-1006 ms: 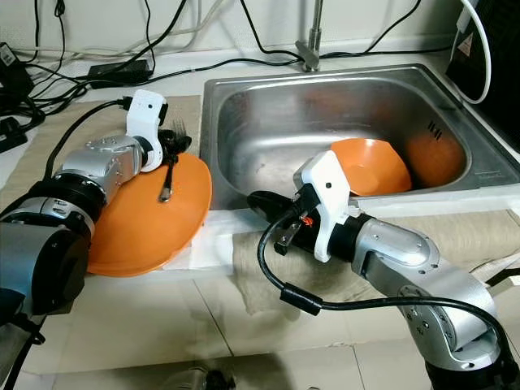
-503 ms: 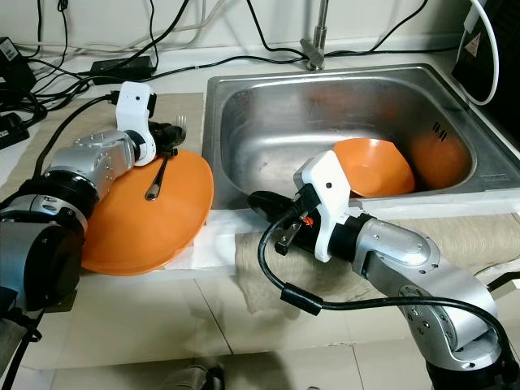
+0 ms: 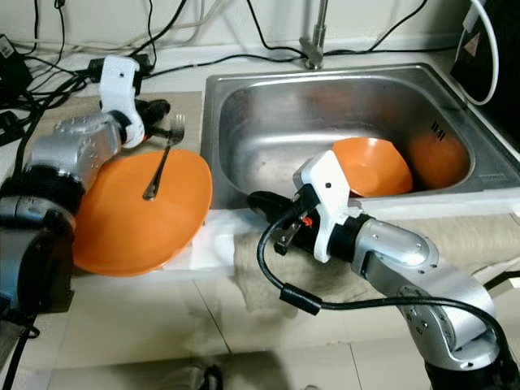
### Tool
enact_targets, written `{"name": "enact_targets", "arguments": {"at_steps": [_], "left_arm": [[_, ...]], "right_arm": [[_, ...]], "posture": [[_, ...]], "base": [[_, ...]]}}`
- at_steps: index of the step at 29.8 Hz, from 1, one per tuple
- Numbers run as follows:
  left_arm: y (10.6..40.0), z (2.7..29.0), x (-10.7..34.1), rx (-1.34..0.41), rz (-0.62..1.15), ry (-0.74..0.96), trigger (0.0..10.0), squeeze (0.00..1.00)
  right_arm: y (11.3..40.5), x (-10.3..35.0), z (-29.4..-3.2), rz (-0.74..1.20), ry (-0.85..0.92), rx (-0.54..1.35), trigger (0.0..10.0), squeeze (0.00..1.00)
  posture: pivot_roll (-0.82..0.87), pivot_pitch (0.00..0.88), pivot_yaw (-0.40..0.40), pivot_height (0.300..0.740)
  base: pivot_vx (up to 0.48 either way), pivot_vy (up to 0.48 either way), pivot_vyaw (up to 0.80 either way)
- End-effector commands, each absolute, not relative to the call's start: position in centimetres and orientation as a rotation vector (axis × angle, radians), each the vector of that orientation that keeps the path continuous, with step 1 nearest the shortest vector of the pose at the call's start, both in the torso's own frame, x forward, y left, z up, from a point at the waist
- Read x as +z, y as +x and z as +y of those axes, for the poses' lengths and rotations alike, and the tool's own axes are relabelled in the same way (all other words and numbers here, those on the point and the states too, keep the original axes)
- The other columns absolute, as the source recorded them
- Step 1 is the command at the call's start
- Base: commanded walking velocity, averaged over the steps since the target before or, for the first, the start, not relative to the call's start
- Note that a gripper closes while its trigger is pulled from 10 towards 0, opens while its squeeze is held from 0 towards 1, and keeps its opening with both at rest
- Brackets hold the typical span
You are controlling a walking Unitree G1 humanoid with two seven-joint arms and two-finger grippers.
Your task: Kitchen organization
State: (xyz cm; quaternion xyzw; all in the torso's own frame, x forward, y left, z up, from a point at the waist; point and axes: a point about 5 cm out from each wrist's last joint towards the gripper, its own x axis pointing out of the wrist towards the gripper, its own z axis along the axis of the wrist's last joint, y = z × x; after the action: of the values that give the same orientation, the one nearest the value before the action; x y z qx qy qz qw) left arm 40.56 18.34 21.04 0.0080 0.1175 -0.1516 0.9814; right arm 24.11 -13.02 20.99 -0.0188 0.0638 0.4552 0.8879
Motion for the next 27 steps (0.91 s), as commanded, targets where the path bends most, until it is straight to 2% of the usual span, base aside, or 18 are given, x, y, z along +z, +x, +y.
{"name": "enact_targets", "arguments": {"at_steps": [1,6,15,24,27], "left_arm": [[40.3,19.1,22.0,-0.283,0.206,0.002,10.0,0.0],[38.1,20.5,23.2,-0.194,0.098,-0.023,10.0,0.0],[35.1,20.8,23.1,-0.095,-0.042,-0.075,10.0,0.0],[31.7,20.0,21.1,-0.05,-0.057,-0.062,10.0,0.0],[30.1,19.0,21.0,-0.08,-0.077,-0.064,10.0,0.0]], "right_arm": [[24.2,21.1,-13.0,0.12,-0.043,0.95,10.0,0.0],[24.9,20.8,-13.6,0.131,-0.06,0.936,10.0,0.0],[26.3,19.8,-13.8,0.133,-0.061,0.875,10.0,0.0],[26.8,19.3,-13.6,0.114,-0.04,0.841,10.0,0.0],[26.8,19.0,-13.5,0.108,-0.038,0.834,10.0,0.0]], "posture": [[-0.02,0.04,0.048,0.74],[0.01,0.028,0.013,0.74],[0.04,0.007,0.001,0.74],[0.05,0.004,0.011,0.74],[0.06,0.001,0.013,0.74]], "base": [[0.0,0.0,0.0],[0.0,0.0,0.0],[0.0,0.0,0.0],[0.0,0.0,0.0],[0.0,0.0,0.0]]}}
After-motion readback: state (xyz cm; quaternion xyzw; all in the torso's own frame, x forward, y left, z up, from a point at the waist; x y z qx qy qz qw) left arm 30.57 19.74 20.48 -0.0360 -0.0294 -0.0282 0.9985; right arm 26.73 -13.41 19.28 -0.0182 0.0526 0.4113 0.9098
